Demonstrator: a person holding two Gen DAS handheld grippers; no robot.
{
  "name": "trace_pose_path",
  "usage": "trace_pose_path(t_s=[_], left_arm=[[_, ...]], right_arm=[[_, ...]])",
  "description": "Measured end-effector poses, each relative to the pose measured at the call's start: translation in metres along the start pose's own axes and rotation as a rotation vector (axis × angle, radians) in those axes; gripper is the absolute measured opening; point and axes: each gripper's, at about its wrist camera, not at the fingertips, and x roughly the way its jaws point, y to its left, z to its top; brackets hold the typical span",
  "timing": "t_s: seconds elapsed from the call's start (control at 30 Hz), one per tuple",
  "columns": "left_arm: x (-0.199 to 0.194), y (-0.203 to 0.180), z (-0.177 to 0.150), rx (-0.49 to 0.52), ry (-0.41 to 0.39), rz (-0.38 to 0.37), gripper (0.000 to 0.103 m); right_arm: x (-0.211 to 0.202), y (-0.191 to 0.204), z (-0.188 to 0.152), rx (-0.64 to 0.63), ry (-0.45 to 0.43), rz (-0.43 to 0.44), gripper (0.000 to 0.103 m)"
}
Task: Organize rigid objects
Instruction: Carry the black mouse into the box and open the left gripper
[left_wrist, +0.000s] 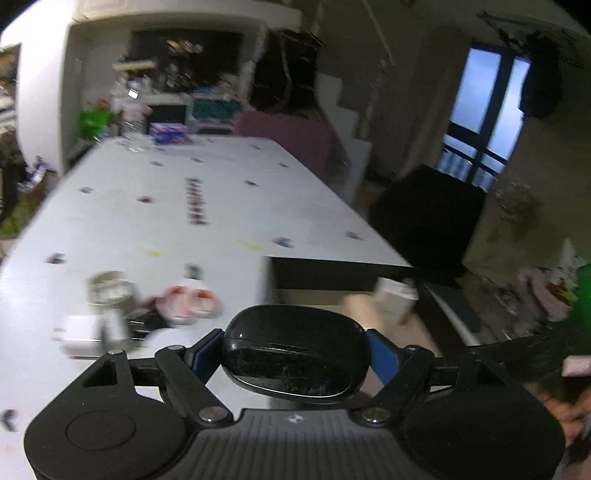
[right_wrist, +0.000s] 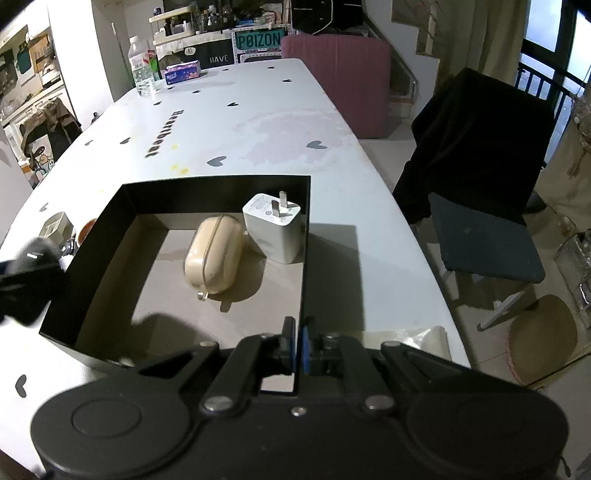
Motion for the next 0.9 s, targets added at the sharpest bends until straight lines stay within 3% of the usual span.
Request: trace_pose_path(t_s=[0.13,0.37,0.63,0.77,0.9], left_arm=[[0.029,-0.028,0.007,-0.038,0.098,-0.045,0.081],[0.078,-0.036,0.008,-0.24,0.253,-0.081,0.081],[0.109,-0.056,0.007,-0.244,0.323,-0.031,0.081],[0.121,-0.052,0.006,-0.293,0.362,-0.026,0.082],[0.117,-0.049,0.007,-0.302,0.346,-0.025,0.091]], right_arm=[[0.0,-0.001,-0.001,0.006,-0.002,0.007,0.005],[0.0,-0.001,-0.001,0.011,-0.003,0.013,0.005],[0.0,-0.002,-0.001,0.015,-0.004,0.017,0.005],[0.0,-0.002,-0.001,0.018,-0.004,0.021,0.005],[0.001,-0.002,-0.001,0.019,-0.003,0.022,0.005]])
